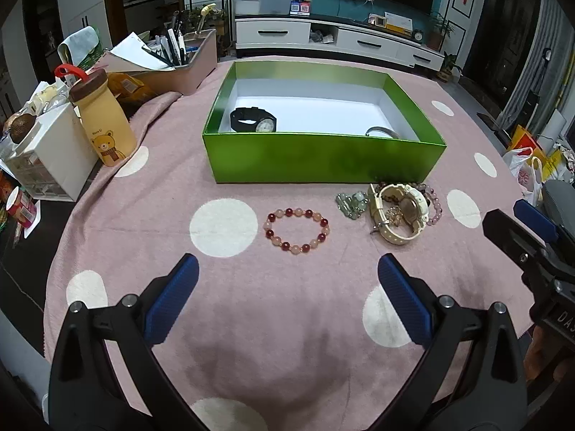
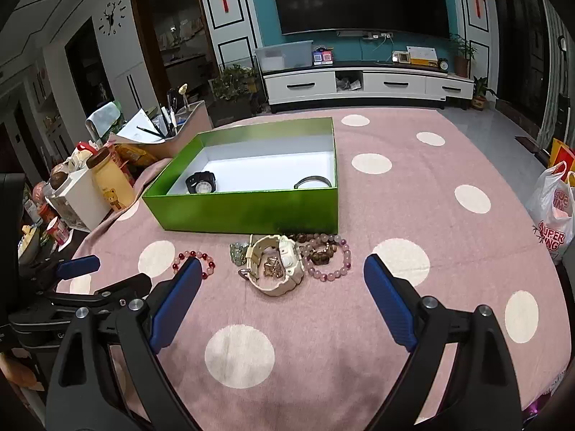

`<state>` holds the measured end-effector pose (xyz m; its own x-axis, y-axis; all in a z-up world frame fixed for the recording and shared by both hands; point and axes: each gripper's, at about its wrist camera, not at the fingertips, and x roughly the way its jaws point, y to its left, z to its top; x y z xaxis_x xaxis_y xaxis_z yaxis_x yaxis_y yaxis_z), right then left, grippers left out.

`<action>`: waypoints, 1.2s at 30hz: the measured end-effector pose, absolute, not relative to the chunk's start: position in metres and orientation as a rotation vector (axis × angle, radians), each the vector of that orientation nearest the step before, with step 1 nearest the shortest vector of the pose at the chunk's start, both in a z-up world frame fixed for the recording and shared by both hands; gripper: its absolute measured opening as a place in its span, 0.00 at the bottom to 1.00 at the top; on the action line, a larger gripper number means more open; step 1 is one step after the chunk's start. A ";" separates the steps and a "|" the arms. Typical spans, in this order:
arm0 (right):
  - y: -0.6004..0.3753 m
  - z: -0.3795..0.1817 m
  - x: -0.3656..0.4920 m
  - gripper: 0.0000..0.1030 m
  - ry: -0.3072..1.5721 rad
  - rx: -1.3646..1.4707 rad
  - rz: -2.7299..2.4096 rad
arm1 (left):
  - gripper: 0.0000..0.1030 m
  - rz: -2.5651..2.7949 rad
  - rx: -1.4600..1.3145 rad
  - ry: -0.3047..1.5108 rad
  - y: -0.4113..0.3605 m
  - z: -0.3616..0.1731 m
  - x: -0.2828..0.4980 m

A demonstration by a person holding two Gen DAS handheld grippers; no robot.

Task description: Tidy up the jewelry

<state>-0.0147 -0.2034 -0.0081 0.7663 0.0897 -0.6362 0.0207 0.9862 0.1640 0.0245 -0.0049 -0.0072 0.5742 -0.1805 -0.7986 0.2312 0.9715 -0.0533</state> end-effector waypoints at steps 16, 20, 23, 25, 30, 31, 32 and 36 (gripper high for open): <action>-0.192 -0.021 -0.011 0.89 0.742 0.147 0.060 | 0.98 -0.267 0.059 0.964 -0.004 -0.022 0.026; -0.191 -0.022 -0.010 0.89 0.748 0.147 0.061 | 0.98 -0.262 0.048 0.971 0.000 -0.024 0.028; -0.191 -0.023 -0.008 0.89 0.753 0.149 0.063 | 0.98 -0.260 0.046 0.975 0.001 -0.026 0.029; -0.190 -0.024 -0.007 0.89 0.755 0.148 0.064 | 0.98 -0.261 0.044 0.978 0.002 -0.027 0.030; -0.190 -0.025 -0.006 0.89 0.757 0.148 0.065 | 0.98 -0.263 0.043 0.983 0.001 -0.030 0.032; -0.190 -0.025 -0.006 0.89 0.757 0.149 0.065 | 0.98 -0.263 0.044 0.983 0.001 -0.030 0.032; -0.190 -0.025 -0.006 0.89 0.757 0.148 0.065 | 0.98 -0.264 0.043 0.983 0.001 -0.030 0.033; -0.189 -0.027 -0.005 0.89 0.764 0.150 0.065 | 0.98 -0.266 0.041 0.985 0.001 -0.032 0.033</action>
